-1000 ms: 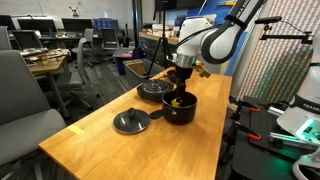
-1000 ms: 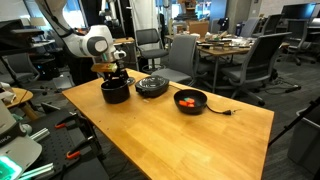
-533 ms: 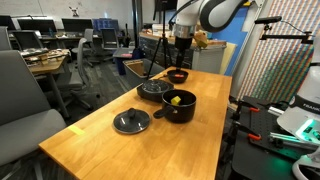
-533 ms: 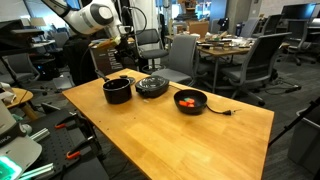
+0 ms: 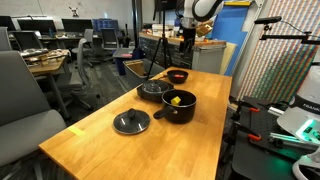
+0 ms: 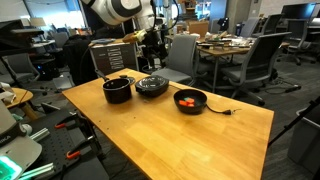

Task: Take the blocks out of the bowl, put them in the pot, pick the pot and put it on the stove then cover it with the lid

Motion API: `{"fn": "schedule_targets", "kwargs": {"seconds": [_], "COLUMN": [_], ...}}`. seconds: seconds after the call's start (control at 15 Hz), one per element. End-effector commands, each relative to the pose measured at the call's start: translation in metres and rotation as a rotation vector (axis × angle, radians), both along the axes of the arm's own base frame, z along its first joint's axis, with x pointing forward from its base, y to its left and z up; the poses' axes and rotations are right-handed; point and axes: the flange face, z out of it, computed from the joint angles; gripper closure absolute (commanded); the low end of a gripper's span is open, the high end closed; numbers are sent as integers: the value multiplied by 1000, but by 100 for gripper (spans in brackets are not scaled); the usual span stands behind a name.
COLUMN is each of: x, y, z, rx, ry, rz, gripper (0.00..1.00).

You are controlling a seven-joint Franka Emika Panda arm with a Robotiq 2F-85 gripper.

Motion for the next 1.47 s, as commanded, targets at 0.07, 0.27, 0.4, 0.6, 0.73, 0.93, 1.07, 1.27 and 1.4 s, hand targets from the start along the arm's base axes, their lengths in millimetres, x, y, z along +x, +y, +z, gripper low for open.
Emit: {"fn": "schedule_targets", "kwargs": {"seconds": [0.07, 0.27, 0.4, 0.6, 0.73, 0.93, 1.07, 1.27, 1.4], "x": [11, 36, 52, 76, 89, 106, 115, 117, 111], "y": [-5, -44, -73, -112, -130, -147, -153, -161, -170], "z": [-8, -31, -43, -59, -76, -103, -123, -158, -179], "rx": [21, 54, 106, 194, 238, 297, 300, 262, 213], "ry": [-12, 2, 5, -17, -36, -57, -73, -63, -68], "rz": [-76, -245, -340, -491, -593, -747, -819, -873, -877], "gripper": [0, 0, 0, 0, 0, 0, 0, 0, 0]}}
